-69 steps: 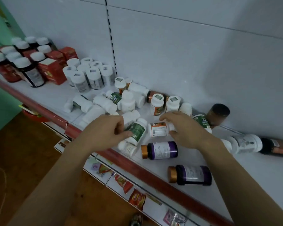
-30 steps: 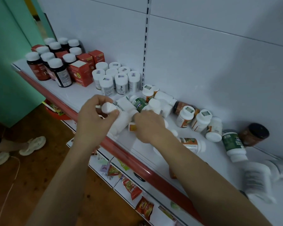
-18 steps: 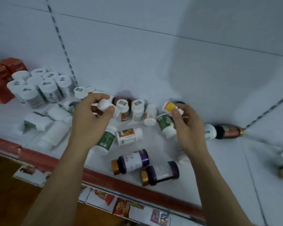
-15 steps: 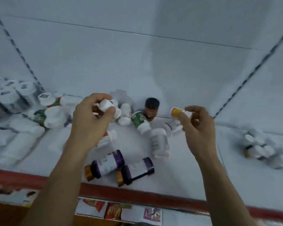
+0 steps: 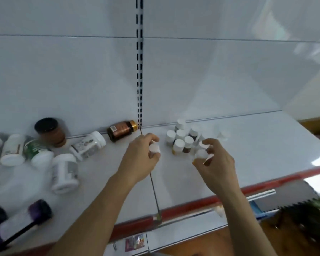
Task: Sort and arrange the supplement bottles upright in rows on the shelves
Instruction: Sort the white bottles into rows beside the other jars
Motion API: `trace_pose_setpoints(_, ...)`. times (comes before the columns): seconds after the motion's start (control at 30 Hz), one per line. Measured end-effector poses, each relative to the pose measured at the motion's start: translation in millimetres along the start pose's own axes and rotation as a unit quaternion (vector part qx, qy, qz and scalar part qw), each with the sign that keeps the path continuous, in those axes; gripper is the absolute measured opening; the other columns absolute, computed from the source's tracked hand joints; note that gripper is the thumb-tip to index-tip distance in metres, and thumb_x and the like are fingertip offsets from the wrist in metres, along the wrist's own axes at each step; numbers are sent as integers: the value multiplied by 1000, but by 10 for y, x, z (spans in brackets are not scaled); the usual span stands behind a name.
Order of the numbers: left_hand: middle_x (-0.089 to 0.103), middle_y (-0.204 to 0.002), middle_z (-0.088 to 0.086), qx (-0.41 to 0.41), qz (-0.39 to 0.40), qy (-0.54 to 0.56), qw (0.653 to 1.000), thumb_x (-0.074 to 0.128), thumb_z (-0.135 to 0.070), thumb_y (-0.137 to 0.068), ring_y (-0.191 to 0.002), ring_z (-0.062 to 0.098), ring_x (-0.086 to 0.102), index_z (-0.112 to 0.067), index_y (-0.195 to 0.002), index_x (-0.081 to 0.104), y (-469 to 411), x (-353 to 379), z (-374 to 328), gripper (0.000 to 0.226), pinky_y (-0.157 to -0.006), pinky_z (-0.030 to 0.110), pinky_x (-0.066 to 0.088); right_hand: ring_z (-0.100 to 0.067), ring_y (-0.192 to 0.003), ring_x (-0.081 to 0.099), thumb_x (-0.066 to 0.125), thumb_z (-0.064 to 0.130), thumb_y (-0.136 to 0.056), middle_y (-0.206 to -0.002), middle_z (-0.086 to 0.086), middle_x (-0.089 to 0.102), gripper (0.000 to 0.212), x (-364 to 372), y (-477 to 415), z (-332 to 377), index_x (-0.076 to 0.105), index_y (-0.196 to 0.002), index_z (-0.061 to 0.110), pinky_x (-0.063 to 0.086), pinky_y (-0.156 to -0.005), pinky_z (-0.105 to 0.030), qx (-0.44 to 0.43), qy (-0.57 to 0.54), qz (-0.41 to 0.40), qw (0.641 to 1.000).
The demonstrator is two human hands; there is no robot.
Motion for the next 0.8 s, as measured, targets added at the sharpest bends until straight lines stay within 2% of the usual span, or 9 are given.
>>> trace_pose_setpoints(0.1, 61, -109, -4, -15, -17, -7, 1000, 78, -25, -85, -79, 11, 60, -26, -115, 61, -114, 301, -126, 34, -68, 16, 40, -19, -87, 66, 73, 22, -86, -109, 5, 65, 47, -25, -48, -200, 48, -125, 33, 56, -83, -39, -1, 25, 8, 1000)
trace_pose_setpoints(0.17, 62, -115, -7, -16, -14, 19, 1000, 80, -27, -85, -81, 9, 63, -25, -126, 58, -137, 435, -213, 47, -71, 12, 41, -17, -86, 67, 75, 24, -87, -109, 5, 65, 46, -87, -93, -244, 48, -123, 32, 57, -80, -37, -16, 0, 3, 1000)
trace_pose_setpoints(0.23, 61, -123, -9, -25, -3, 54, 998, 79, -31, -86, -88, 7, 67, -25, -138, 51, -108, 502, -260, 59, -81, 20, 51, -16, -85, 67, 78, 27, -84, -108, 6, 63, 49, -131, -135, -274, 48, -123, 33, 54, -76, -31, -30, -16, 11, 999)
trace_pose_setpoints(0.37, 55, -133, -9, -47, 0, 42, 998, 73, -34, -91, -93, 1, 66, -27, -143, 47, 71, 408, -202, 59, -87, 27, 56, -17, -91, 62, 77, 30, -84, -115, 4, 55, 51, -252, -216, -218, 48, -126, 34, 52, -79, -36, -48, 6, -9, 999)
trace_pose_setpoints(0.43, 51, -137, -9, -54, -22, -28, 998, 70, -32, -93, -102, 2, 62, -25, -145, 47, 166, 174, -108, 57, -92, 29, 54, -18, -94, 59, 74, 26, -85, -115, 3, 53, 46, -232, -290, -48, 51, -125, 31, 49, -78, -35, -75, 6, -9, 997)
trace_pose_setpoints(0.5, 51, -137, -5, -50, -68, -120, 989, 67, -30, -93, -112, 12, 58, -21, -141, 52, 256, -200, 2, 51, -96, 35, 51, -21, -98, 55, 70, 25, -87, -113, 2, 53, 39, -96, -382, 210, 54, -122, 28, 45, -78, -35, -120, 20, 15, 992)
trace_pose_setpoints(0.6, 58, -126, 3, -65, -140, -229, 961, 69, -25, -88, -111, 27, 57, -17, -129, 60, 447, -865, 211, 43, -93, 45, 51, -26, -104, 55, 68, 24, -89, -115, -4, 56, 37, 251, -481, 656, 55, -123, 24, 50, -82, -41, -209, 63, 65, 974)
trace_pose_setpoints(0.67, 59, -122, 6, -103, -176, -258, 944, 71, -22, -85, -109, 31, 56, -17, -125, 62, 645, -1268, 443, 41, -89, 47, 50, -26, -106, 58, 66, 24, -89, -116, -5, 58, 37, 521, -486, 959, 56, -124, 22, 51, -87, -44, -252, 77, 104, 959)
trace_pose_setpoints(0.8, 57, -130, 10, -206, -247, -239, 916, 71, -26, -86, -117, 36, 53, -20, -128, 61, 1148, -1936, 879, 44, -94, 50, 48, -29, -102, 58, 68, 21, -86, -113, -6, 57, 37, 1064, -342, 1568, 59, -122, 18, 52, -87, -47, -318, 70, 167, 931)
Point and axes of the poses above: each hand's wrist, its own y-axis away from the middle knuckle, its own x-axis out of the palm, z = x × y, the point moved 8 cm from there along -y, towards the middle knuckle
